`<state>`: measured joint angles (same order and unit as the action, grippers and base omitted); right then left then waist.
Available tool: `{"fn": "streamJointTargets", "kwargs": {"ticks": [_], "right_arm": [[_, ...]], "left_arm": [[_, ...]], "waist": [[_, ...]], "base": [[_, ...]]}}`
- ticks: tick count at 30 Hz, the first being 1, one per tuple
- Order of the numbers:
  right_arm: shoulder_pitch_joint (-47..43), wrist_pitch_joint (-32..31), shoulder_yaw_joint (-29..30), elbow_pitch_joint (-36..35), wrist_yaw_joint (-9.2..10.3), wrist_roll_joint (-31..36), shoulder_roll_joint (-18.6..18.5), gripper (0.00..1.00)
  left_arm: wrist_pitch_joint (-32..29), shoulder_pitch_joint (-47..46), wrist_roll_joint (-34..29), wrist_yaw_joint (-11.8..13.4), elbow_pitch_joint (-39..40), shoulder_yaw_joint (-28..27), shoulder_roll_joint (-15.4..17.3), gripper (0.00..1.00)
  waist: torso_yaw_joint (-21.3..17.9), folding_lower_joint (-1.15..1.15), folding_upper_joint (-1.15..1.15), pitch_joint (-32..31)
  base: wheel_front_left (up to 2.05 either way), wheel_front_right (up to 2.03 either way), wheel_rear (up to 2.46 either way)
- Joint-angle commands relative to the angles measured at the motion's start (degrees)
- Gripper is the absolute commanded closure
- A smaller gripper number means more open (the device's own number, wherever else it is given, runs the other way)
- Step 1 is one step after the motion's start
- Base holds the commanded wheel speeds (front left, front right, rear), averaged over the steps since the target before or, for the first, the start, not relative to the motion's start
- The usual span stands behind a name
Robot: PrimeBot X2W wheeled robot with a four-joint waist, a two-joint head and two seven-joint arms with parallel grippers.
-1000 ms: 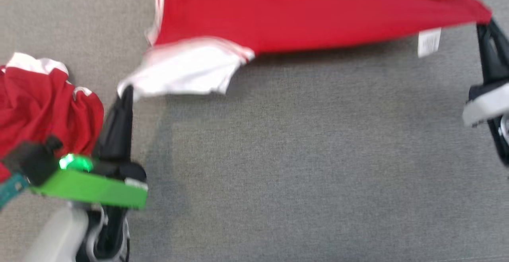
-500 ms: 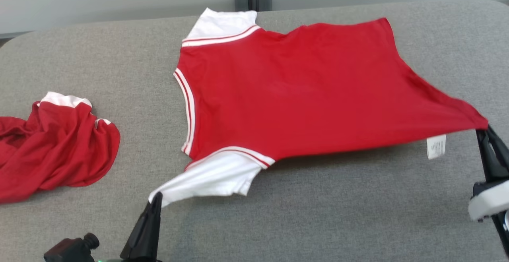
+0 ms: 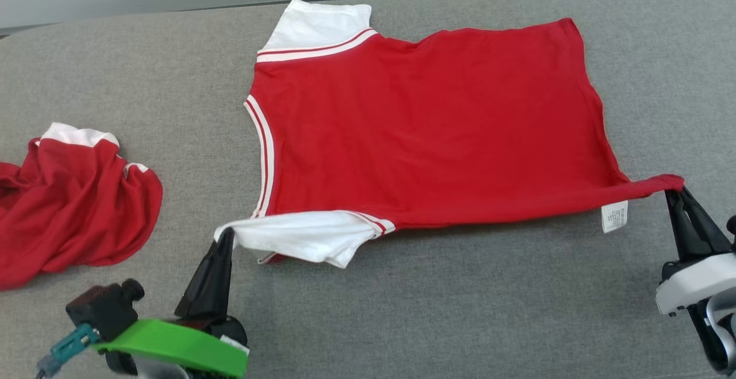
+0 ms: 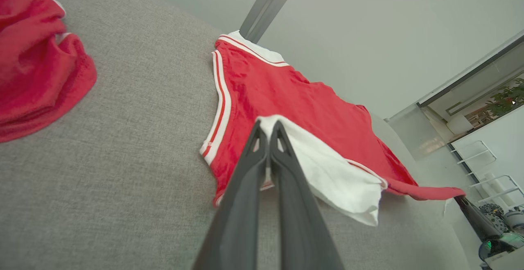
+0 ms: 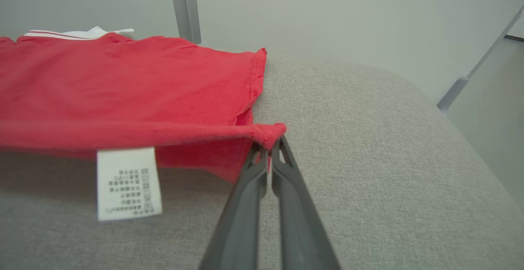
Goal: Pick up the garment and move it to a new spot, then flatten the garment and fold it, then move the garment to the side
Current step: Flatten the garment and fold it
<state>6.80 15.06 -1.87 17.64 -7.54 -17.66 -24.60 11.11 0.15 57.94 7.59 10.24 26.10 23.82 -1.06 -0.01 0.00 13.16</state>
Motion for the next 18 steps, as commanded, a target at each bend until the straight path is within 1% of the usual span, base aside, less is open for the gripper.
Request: {"fn": "streamJointTargets", "kwargs": {"ticks": [1,8,13,18], "right_arm": [[1.7,0.2,-0.4,0.7,0.10,-0.5,0.1,1.00],[9.6,0.2,-2.2,5.6,0.10,-0.8,1.0,1.00],[14.8,0.2,-3.1,9.0,0.10,-0.9,0.9,1.00],[18.1,0.2,-3.8,11.0,0.10,-0.4,0.9,1.00]], "left_arm": [[-0.3,-2.4,-0.6,-0.2,-0.8,0.0,-0.6,1.00],[0.5,-12.9,-1.8,-1.4,-8.3,-0.1,-4.1,1.00],[0.6,-19.4,-3.5,-3.1,-13.8,0.4,-5.1,1.00],[1.0,-24.5,-5.4,-4.5,-18.4,1.2,-5.8,1.00]], "waist": [[0.2,0.01,0.00,1.5],[0.3,0.01,0.00,4.9],[0.5,0.01,0.00,7.0],[0.7,0.01,0.00,8.8]], "base": [[0.00,0.00,0.00],[0.00,0.00,0.00],[0.00,0.00,0.00],[0.00,0.00,0.00]]}}
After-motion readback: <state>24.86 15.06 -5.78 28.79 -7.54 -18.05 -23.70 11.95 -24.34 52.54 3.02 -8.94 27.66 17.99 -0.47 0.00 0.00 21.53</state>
